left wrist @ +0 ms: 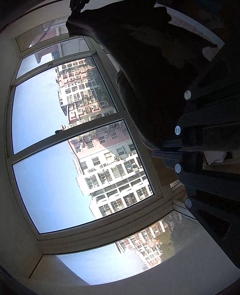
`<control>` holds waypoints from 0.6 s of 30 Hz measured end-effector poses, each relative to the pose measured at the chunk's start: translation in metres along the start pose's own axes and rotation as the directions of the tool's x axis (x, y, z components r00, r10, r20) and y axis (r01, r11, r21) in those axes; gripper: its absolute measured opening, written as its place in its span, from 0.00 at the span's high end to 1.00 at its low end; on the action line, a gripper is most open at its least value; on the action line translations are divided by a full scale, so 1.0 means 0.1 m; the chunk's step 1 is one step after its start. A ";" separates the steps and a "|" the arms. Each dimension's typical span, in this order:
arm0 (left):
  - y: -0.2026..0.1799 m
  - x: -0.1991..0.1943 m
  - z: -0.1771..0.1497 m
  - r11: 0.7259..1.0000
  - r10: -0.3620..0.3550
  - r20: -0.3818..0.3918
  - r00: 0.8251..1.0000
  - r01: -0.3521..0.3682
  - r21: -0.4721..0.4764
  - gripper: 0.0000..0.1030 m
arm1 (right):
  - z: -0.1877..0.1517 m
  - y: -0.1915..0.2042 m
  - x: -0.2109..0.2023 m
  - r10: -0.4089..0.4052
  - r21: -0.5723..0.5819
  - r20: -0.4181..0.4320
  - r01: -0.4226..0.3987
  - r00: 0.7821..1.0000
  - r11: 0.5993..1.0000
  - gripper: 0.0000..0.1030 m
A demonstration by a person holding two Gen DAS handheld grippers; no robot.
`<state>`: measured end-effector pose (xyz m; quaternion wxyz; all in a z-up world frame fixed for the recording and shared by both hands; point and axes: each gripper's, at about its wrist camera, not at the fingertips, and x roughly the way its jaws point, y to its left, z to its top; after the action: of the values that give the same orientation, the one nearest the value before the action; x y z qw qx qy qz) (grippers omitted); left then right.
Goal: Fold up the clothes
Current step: 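Raise the grey shirt high with both grippers and shake it open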
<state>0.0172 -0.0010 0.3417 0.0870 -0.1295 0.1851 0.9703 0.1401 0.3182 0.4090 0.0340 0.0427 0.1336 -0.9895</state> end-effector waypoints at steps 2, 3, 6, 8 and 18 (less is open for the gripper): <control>-0.03 0.18 -0.03 1.000 0.013 -0.033 0.999 -0.013 0.006 0.98 | -0.07 -0.04 0.26 0.019 0.006 -0.031 -0.019 0.999 1.000 0.96; -0.04 0.35 -0.06 1.000 0.014 -0.057 0.998 -0.014 0.010 0.98 | -0.13 -0.05 0.41 0.027 0.010 -0.051 -0.026 0.998 1.000 0.96; -0.11 0.98 -0.24 1.000 0.008 -0.130 0.991 -0.005 0.024 0.98 | -0.42 -0.02 1.00 0.046 0.027 -0.133 -0.043 0.990 0.999 0.96; -0.17 1.53 -0.40 0.999 -0.014 -0.187 0.982 0.020 0.031 0.98 | -0.69 0.02 1.50 0.049 0.040 -0.201 -0.041 0.978 0.998 0.96; -0.77 4.17 -2.01 0.981 -0.166 -0.453 0.876 0.194 0.015 0.98 | -2.62 0.34 4.00 0.044 0.104 -0.539 0.015 0.841 0.994 0.96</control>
<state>-0.3190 0.0430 0.0172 0.1357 -0.3643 0.2165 0.8955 -0.2348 0.3327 0.1109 0.0004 0.3227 0.0856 -0.9426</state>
